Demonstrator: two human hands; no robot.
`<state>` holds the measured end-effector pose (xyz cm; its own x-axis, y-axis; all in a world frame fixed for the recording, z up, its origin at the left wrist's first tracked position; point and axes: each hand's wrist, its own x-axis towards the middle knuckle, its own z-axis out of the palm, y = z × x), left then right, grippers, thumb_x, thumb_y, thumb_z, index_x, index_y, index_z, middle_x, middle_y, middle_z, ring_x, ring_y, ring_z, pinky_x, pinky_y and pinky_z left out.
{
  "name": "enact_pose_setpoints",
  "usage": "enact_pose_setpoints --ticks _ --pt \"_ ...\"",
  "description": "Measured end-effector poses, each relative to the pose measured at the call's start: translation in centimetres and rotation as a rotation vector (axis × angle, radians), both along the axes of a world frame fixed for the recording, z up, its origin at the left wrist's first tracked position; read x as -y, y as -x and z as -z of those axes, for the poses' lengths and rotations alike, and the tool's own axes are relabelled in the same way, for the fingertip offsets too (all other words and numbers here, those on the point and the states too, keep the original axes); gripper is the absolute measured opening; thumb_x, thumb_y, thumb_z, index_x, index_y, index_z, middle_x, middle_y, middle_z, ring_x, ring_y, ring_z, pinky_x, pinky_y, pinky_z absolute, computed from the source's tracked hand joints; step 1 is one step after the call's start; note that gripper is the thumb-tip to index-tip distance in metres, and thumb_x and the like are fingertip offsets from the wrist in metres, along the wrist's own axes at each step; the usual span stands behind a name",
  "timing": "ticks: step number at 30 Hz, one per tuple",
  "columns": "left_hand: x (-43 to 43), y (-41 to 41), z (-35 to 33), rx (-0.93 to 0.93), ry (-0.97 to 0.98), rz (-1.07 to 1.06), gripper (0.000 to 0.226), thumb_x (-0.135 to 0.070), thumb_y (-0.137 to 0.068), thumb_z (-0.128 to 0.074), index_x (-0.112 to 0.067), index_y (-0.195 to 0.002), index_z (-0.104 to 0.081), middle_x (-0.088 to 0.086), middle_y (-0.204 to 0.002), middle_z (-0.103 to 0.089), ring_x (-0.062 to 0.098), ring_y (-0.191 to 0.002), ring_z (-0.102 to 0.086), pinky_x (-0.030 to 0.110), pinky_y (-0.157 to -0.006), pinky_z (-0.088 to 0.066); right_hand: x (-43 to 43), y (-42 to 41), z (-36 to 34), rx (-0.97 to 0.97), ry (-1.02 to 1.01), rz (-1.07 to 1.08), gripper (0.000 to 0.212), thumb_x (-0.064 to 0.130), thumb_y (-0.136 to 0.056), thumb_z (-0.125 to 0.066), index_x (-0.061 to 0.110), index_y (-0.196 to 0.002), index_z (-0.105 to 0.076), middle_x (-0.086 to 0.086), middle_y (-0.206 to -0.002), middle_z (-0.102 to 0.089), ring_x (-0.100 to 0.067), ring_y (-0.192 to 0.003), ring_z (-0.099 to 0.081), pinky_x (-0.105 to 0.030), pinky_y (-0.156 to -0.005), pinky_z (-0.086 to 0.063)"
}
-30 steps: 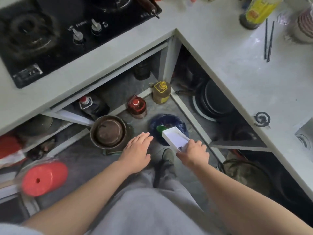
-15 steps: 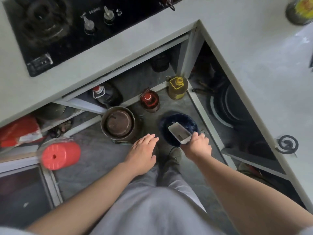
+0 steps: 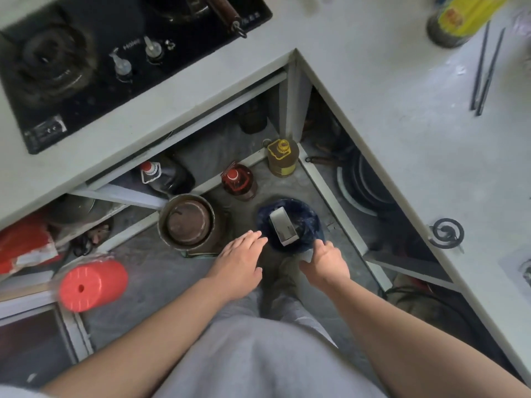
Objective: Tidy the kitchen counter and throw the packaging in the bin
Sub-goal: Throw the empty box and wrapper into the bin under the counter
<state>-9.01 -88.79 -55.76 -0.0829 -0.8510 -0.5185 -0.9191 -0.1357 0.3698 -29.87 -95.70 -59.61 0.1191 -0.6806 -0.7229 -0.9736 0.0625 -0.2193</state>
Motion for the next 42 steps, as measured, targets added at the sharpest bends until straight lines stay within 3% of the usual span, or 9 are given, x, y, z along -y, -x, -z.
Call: enact_pose_setpoints --ticks 7,16,23,32,42 --pt "0.4 2.0 -1.9 -0.003 0.058 0.186 0.068 -0.031 -0.093 -0.053 -0.026 -0.153 -0.022 -0.003 -0.163 -0.017 0.015 -0.15 -0.009 0.035 -0.12 -0.008 -2.6 0.8 -4.0 0.079 0.219 -0.133 0.046 0.045 -0.085 -0.063 0.018 -0.12 -0.049 -0.005 -0.117 -0.053 -0.03 -0.111 -0.05 -0.041 -0.083 -0.045" --pt "-1.9 0.4 -4.4 -0.094 0.21 0.502 0.07 -0.039 -0.092 -0.055 -0.022 -0.153 -0.025 -0.002 -0.161 -0.023 0.016 -0.149 -0.014 0.039 -0.121 -0.016 -12.8 -0.6 -8.7 0.015 0.401 0.065 0.064 0.042 -0.086 -0.065 0.017 -0.14 -0.042 -0.005 -0.145 -0.044 -0.027 -0.135 -0.039 -0.042 -0.106 -0.04" --pt "-8.1 1.4 -6.3 -0.2 0.23 0.721 0.072 -0.038 -0.09 -0.059 -0.021 -0.153 -0.029 -0.001 -0.16 -0.026 0.016 -0.148 -0.017 0.037 -0.12 -0.018 -25.1 -2.5 -10.4 -0.08 0.36 0.33 0.077 0.042 -0.086 -0.063 0.016 -0.151 -0.03 -0.011 -0.16 -0.028 -0.026 -0.148 -0.023 -0.041 -0.115 -0.031" --pt "-19.4 11.5 -9.3 -0.321 0.287 1.121 0.077 -0.038 -0.086 -0.062 -0.024 -0.153 -0.026 -0.006 -0.161 -0.022 0.012 -0.149 -0.012 0.028 -0.118 -0.01 -40.7 1.3 -13.4 -0.201 0.47 0.82 0.082 0.038 -0.091 -0.061 0.016 -0.157 -0.018 -0.008 -0.163 -0.022 -0.022 -0.15 -0.019 -0.038 -0.119 -0.027" --pt "-42.9 24.0 -10.3 -0.406 0.324 1.615 0.078 -0.037 -0.083 -0.063 -0.017 -0.151 -0.031 0.004 -0.159 -0.029 0.02 -0.148 -0.02 0.032 -0.12 -0.018 -69.6 6.1 -14.9 -0.398 0.502 1.342 0.078 0.039 -0.094 -0.06 0.016 -0.156 -0.02 -0.007 -0.161 -0.025 -0.025 -0.148 -0.022 -0.041 -0.119 -0.027"
